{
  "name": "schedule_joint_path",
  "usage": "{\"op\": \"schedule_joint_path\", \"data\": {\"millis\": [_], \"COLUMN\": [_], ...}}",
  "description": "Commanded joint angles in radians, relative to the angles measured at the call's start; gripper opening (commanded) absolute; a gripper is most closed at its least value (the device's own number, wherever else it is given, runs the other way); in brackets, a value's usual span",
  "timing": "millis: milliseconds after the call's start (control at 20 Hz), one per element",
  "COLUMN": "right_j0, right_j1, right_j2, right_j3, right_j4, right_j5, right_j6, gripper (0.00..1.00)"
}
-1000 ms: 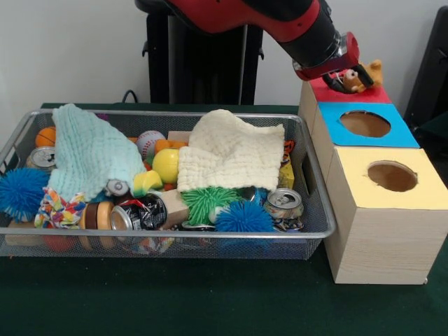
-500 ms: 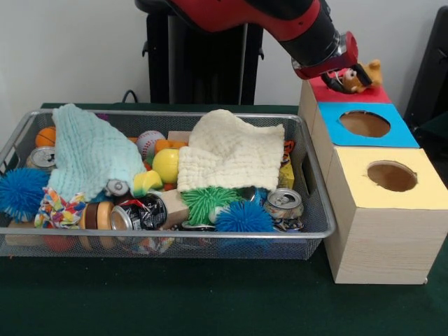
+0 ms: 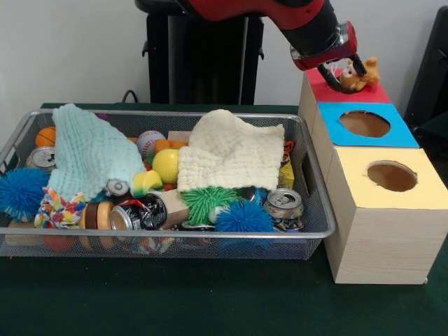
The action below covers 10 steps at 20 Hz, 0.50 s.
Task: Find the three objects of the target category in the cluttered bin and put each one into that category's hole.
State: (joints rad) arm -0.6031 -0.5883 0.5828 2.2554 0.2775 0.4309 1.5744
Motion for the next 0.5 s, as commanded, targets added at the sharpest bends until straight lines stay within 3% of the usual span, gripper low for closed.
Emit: {"op": "schedule_joint_path", "data": {"millis": [50, 500], "right_j0": [-0.008, 0.046], "right_j1": [-0.025, -0.038], "right_j2": [-0.123, -0.201], "right_j3": [-0.161, -0.286], "right_j4": [-0.076, -0.232], "right_j5": [0.111, 0.203], "right_j6": [0.056, 0.028], "gripper": [1.0, 1.0]}}
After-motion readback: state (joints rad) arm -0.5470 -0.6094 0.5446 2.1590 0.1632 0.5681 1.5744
